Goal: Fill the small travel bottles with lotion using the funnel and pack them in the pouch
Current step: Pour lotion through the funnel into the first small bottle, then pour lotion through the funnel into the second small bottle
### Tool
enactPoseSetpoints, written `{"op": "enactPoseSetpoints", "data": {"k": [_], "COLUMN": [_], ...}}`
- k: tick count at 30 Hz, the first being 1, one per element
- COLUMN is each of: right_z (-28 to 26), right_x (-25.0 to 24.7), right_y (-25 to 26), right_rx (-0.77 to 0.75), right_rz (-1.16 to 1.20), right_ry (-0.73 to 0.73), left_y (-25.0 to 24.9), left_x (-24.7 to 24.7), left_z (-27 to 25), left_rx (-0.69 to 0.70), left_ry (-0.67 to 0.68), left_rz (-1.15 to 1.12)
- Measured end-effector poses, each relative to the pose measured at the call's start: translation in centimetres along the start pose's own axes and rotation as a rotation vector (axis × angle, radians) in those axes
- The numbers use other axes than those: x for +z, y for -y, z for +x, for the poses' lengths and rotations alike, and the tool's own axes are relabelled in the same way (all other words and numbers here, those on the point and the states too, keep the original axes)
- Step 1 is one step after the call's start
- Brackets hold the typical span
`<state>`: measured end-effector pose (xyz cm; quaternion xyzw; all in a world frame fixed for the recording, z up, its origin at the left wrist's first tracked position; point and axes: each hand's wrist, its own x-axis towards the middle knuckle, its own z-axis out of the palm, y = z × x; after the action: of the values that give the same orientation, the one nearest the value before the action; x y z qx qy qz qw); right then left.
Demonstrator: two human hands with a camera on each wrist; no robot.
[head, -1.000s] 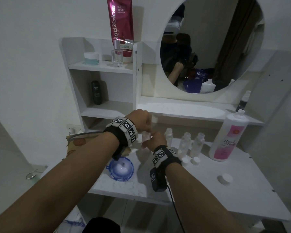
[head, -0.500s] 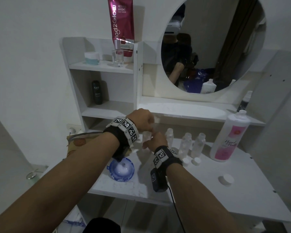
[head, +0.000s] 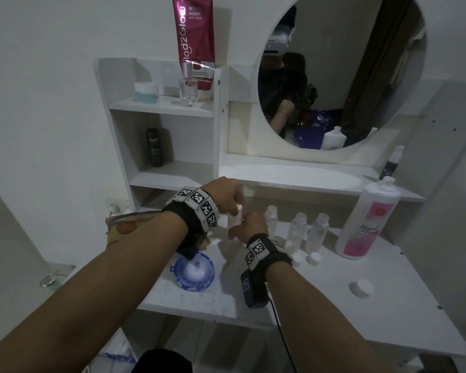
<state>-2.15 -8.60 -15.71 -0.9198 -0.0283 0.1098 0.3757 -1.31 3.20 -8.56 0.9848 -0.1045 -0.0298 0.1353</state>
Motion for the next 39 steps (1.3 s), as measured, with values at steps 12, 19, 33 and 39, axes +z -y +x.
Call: {"op": "enactPoseSetpoints", "data": {"k": [12, 19, 33, 39], "right_z": [0.4, 1.1, -1.1, -3.7], "right_x": [0.6, 0.9, -1.7, -4.6], "right_y": [-0.1, -0.3, -1.3, -3.2], "right_rx": [0.023, 0.027, -0.140, -0.168], "right_rz": [-0.038, -0.062, 0.037, 0.039], "right_ry": [-0.013, -0.021, -0.176, -0.454], "left_y": [0.1, 0.8, -0.3, 3.2], "left_x": [0.2, 0.6, 0.5, 1.3], "left_z": [0.2, 0.1, -2.7, -7.1], "left_rx": [-0.001, -0.003, -0.047, -0.137], "left_ry": [0.020, 0.004, -0.096, -0.109], "left_rz": [0.111, 0.102, 0.077, -0.067]}}
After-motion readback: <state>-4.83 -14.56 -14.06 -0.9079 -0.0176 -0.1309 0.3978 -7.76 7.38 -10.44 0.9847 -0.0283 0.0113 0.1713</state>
